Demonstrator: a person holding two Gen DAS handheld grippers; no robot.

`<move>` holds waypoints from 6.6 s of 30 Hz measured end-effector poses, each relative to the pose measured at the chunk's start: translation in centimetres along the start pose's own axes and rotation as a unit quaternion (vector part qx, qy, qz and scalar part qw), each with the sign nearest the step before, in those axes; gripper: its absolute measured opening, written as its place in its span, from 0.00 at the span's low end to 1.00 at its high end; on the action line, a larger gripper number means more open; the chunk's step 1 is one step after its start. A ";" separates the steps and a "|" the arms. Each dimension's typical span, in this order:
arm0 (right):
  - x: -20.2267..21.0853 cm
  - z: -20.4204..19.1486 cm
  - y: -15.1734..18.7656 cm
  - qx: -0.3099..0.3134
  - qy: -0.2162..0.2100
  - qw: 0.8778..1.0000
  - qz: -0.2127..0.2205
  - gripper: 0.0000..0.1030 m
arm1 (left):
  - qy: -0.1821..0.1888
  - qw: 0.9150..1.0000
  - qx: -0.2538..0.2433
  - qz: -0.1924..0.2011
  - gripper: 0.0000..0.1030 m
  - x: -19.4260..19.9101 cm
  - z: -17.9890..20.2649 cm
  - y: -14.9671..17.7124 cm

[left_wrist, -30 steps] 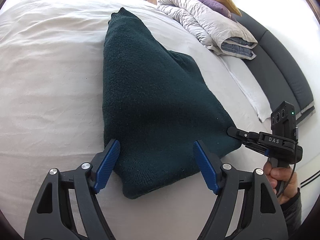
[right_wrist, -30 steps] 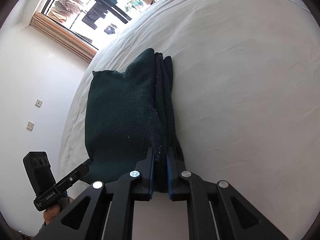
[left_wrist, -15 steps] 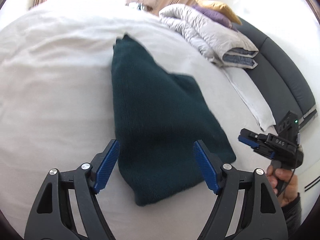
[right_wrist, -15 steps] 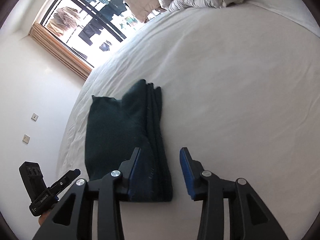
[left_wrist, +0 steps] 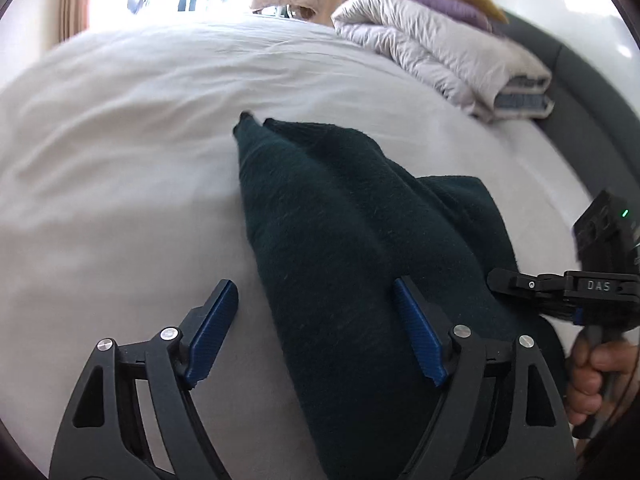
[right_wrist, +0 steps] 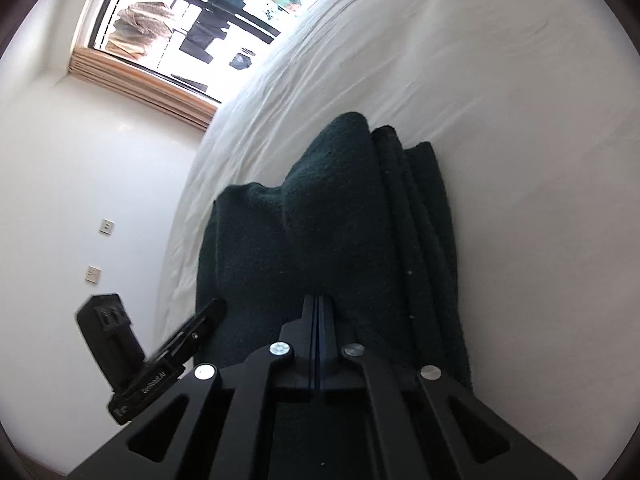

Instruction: Fold small clothes

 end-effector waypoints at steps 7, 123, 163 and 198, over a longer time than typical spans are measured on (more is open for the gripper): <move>2.9 0.4 1.3 0.012 0.001 1.000 0.023 0.00 | -0.003 0.999 -0.034 0.014 0.78 4.7 2.0 1.5; 25.0 -25.2 19.7 0.319 0.108 0.873 0.353 1.00 | -0.274 0.926 -0.099 0.241 1.00 45.8 0.1 7.8; 18.3 -23.9 28.2 0.331 0.197 0.912 0.142 1.00 | -0.236 0.969 0.001 0.072 1.00 39.5 -5.4 16.1; 17.5 -23.1 28.6 0.321 0.199 0.918 0.125 1.00 | -0.238 0.969 0.004 0.063 1.00 38.9 -5.3 16.5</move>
Point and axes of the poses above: each gripper's, at about its wrist camera, not at the fingertips, and x roughly against the way its jaws point, z to its right, y to its underside, the point moved 7 cm from there along -x, roughly the way its jaws point, and after that the axes turned 11 degrees about z, right-handed, at the moved point
